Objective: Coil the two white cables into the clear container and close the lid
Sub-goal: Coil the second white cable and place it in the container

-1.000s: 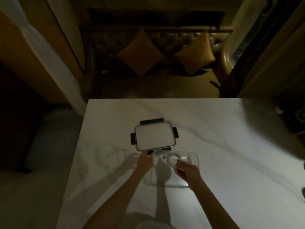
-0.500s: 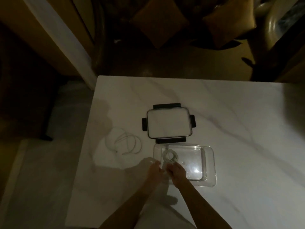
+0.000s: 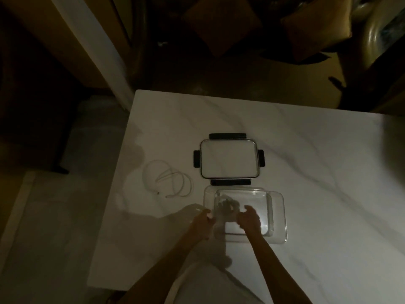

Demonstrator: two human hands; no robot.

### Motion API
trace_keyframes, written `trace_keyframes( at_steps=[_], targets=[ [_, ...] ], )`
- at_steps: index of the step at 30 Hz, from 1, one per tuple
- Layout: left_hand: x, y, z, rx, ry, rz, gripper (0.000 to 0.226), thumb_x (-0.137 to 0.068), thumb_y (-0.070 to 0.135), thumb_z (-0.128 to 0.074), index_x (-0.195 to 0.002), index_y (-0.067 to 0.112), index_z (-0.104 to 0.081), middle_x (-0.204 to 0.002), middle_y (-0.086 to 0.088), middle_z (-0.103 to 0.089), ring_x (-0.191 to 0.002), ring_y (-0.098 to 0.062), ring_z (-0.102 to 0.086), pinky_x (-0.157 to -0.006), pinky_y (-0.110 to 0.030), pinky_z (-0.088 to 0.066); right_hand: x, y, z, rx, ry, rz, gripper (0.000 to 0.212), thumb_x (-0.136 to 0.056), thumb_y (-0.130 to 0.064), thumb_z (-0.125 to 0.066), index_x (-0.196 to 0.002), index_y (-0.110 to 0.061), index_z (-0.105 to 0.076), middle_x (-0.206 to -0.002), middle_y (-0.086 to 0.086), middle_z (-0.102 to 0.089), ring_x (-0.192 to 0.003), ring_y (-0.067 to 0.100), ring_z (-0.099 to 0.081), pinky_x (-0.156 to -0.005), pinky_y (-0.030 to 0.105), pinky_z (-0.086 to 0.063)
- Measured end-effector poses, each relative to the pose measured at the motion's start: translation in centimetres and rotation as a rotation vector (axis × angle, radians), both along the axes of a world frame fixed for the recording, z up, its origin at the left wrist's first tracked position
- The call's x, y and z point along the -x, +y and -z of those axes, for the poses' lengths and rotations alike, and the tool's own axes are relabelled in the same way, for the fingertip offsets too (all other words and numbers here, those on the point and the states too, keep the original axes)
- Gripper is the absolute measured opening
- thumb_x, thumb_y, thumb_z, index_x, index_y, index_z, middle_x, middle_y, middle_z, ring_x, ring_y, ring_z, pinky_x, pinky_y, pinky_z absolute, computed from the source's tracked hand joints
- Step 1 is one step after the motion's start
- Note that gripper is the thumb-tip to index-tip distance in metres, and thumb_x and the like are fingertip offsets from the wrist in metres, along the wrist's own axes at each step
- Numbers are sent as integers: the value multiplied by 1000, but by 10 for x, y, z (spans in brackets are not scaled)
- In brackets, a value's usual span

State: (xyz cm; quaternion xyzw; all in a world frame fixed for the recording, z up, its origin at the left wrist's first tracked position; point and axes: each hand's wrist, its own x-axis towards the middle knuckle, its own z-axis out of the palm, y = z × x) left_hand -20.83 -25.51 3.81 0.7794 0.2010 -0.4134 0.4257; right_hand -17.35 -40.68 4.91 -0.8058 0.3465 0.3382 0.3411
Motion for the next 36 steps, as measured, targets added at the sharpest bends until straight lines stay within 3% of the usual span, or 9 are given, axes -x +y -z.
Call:
trace_keyframes(
  at_steps=[5,10,13,18,25,27,30,33,36],
  targets=[
    [-8,72,9,-236,-111,-461,30,-99,22,-46,-105,-5,-57,-100,-26,-64,-96,-37,-63,-89,-51,-51,-31,52,-20,102,-471,-178,18,-98,-23,-48,-105,-17,-64,-94,1,-66,-80,15,-61,-69,25,-45],
    [-23,142,19,-367,-107,-705,33,-98,19,-47,-116,-9,-53,-117,-29,-60,-111,-39,-59,-89,-43,-45,-62,155,1,-135,-455,-606,18,-97,-20,-53,-102,-13,-69,-101,6,-69,-90,22,-65,-78,34,-53],
    [-39,162,30,-252,-72,-666,32,-96,19,-47,-114,-5,-57,-114,-26,-64,-104,-40,-63,-80,-36,-50,-67,209,24,-234,-291,-820,26,-97,-14,-50,-114,-10,-69,-116,12,-69,-105,28,-65,-92,39,-52],
    [-55,174,59,-326,22,-615,41,-100,16,-41,-136,-4,-42,-141,-23,-47,-131,-33,-47,-111,-38,-34,-53,241,53,-187,-79,-1011,38,-102,-19,-38,-138,-19,-50,-138,13,-57,-121,32,-56,-100,37,-45],
    [-47,199,28,-56,104,-614,61,-97,31,-49,-147,3,-26,-146,-23,-40,-130,-36,-45,-112,-44,-34,-60,231,31,-177,-390,-1161,53,-94,-14,-45,-145,-25,-37,-151,8,-38,-134,27,-41,-106,42,-41],
    [-46,200,0,69,170,-873,43,-99,20,-45,-136,-2,-42,-115,-26,-59,-92,-30,-63,-81,-36,-54,-66,229,19,-212,-490,-1273,74,-89,2,-48,-150,-33,-24,-160,4,-19,-142,27,-26,-110,40,-34],
    [-32,211,-63,265,129,-785,21,-93,4,-37,-87,1,-57,-59,-8,-43,-40,-13,-41,-40,-20,-38,-82,234,-13,-163,-741,-1502,58,-94,-8,-56,-146,-28,-38,-159,4,-27,-144,31,-22,-108,41,-36],
    [-27,221,-135,468,-32,-682,25,-95,8,-35,-76,7,-52,-51,1,-32,-35,-9,-33,-35,-17,-27,-96,231,-67,-347,-859,-1478,25,-95,-24,-58,-110,-11,-72,-122,9,-69,-124,31,-55,-103,45,-43],
    [-31,221,-209,714,-178,-482,23,-98,4,-38,-82,10,-54,-55,2,-44,-46,-11,-44,-45,-20,-37,-106,217,-145,-636,-680,-1246,16,-98,-17,-53,-98,-15,-69,-98,-1,-70,-94,15,-64,-87,29,-49]
  ],
)
